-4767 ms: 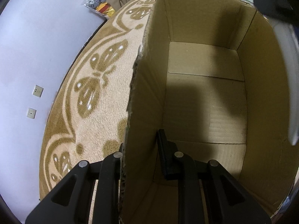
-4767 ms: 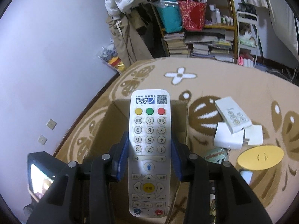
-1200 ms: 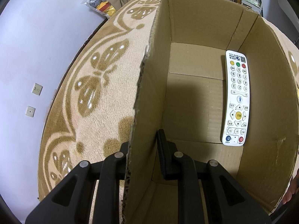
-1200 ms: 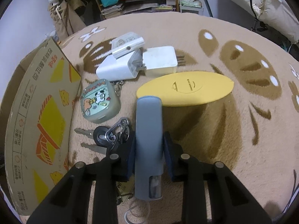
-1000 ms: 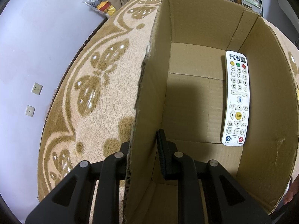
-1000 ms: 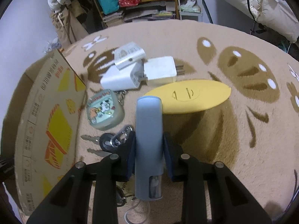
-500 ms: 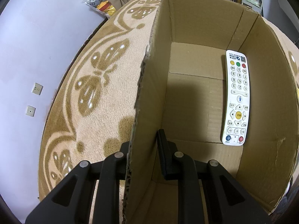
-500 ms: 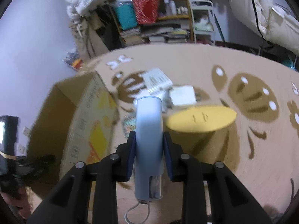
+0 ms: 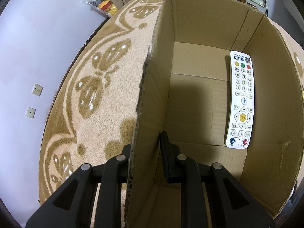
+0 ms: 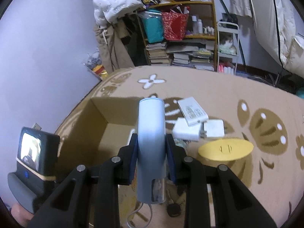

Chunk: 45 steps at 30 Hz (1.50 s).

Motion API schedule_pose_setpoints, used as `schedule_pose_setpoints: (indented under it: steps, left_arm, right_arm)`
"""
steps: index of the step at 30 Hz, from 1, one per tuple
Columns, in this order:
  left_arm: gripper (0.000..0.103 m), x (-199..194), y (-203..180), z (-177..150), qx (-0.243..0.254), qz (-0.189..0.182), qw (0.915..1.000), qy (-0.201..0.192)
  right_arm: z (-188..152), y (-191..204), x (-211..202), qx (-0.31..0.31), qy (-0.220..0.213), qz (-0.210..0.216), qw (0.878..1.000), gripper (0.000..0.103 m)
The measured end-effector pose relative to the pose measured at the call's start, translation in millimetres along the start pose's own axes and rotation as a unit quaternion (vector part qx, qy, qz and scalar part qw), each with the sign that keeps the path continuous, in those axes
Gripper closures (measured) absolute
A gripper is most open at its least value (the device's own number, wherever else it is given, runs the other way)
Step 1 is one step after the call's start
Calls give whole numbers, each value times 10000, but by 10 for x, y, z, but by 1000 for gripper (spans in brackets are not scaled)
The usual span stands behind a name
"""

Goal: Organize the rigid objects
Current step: 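Lift the power bank with the right gripper and carry it over the box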

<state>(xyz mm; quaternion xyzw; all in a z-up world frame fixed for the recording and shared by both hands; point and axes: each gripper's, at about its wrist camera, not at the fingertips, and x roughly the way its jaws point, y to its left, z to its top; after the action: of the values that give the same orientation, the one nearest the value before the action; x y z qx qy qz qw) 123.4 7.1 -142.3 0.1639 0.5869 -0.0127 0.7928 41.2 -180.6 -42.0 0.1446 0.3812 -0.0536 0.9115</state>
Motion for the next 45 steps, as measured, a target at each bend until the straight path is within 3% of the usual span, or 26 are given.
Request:
schedule_pose_setpoints:
  steps: [16,24,35,45]
  left_arm:
    - [84,18,-9,-9,6,12,10000,5]
    - [84,21,-2,-7,-14,-18,10000,13]
    - [84,27,9,-3,-58,-70,10000,27]
    - [84,32,8,-9,-71,-97,9999,38]
  right_arm:
    - [428,452,24,-243,-467,393,9978,73]
    - [291,545,307,-203,-136,619,9978,73]
    - [4,475,755,-150,514,406,9977,73]
    - [-31,566,817,-389,520,402,9971,73]
